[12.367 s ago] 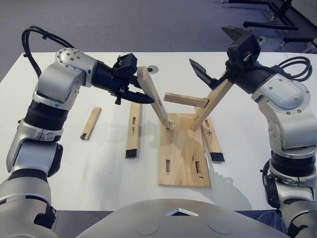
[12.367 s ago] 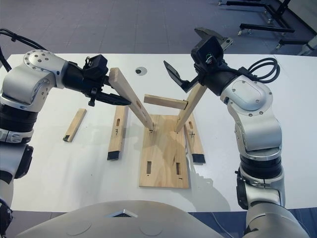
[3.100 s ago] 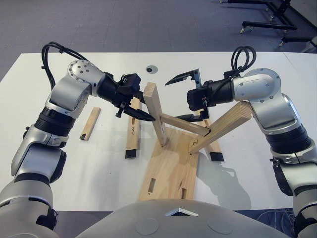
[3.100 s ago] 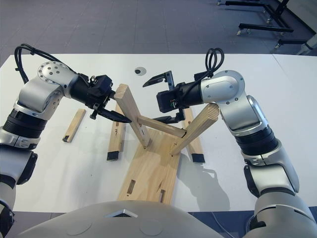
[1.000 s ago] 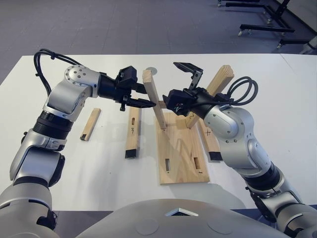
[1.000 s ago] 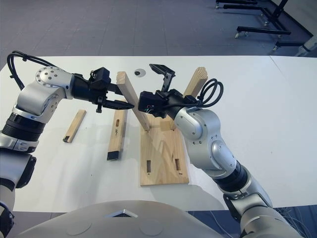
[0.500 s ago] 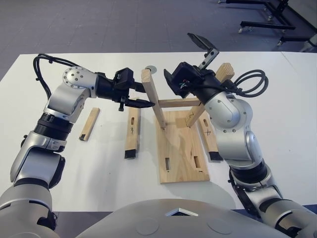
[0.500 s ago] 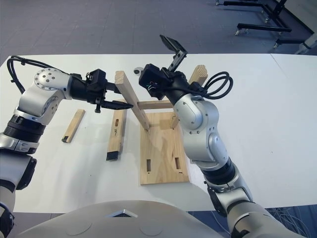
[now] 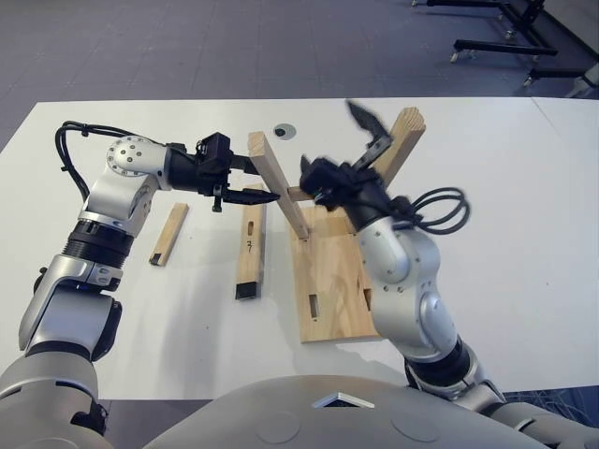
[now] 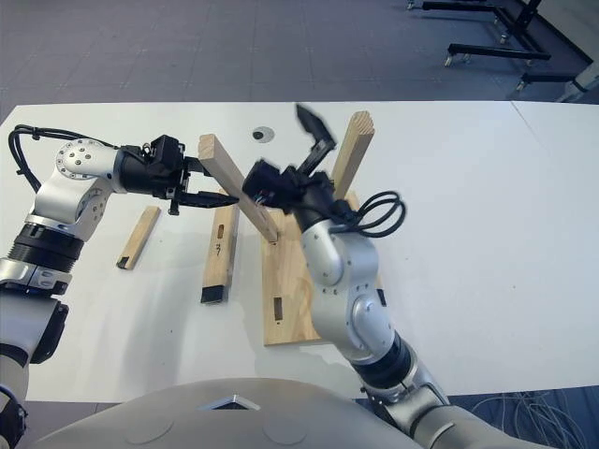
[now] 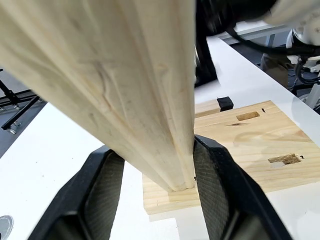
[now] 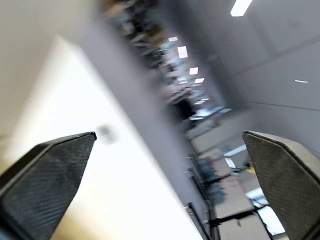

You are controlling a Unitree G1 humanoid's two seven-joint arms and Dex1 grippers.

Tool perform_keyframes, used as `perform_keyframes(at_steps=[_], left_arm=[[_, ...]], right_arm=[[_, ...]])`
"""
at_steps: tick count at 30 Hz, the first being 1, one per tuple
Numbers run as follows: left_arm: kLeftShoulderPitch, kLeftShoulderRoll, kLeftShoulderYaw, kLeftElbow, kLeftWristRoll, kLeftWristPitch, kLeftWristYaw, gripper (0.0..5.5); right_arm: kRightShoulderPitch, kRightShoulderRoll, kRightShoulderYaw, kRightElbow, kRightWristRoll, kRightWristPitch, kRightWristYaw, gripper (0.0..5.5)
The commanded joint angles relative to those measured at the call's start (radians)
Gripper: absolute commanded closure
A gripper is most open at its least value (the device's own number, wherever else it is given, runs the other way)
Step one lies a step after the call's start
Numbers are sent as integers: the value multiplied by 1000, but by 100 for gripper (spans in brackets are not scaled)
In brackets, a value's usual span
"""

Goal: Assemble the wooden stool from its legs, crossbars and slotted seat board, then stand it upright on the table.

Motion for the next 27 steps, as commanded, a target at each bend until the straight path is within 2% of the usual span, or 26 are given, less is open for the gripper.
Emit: perform_keyframes(at_steps=[1, 6, 11, 13, 17, 21, 27], left_arm=[[34, 128, -114, -20, 288, -32, -53, 348], [21, 123, -121, -16, 294, -36, -40, 348], [3, 123, -128, -7, 298, -33, -42, 348], [-4, 122, -133, -5, 299, -32, -42, 348], [-26, 117, -148, 3, 298, -40, -49, 348], [-38, 117, -155, 3, 299, -45, -51, 348], [-45, 124, -158, 0, 306, -46, -44, 348]], right_arm=[[128, -60, 100, 49, -46, 29, 223, 10], [66, 6, 22, 35, -30, 8, 195, 10], [-160, 167, -197, -6, 58, -6, 24, 10], [-225, 184, -236, 20, 65, -11, 5, 10], [-141, 117, -119, 138, 10, -65, 44, 10], [52, -9, 18, 212, -21, -28, 258, 10], [15, 43, -39, 166, 3, -34, 240, 10]])
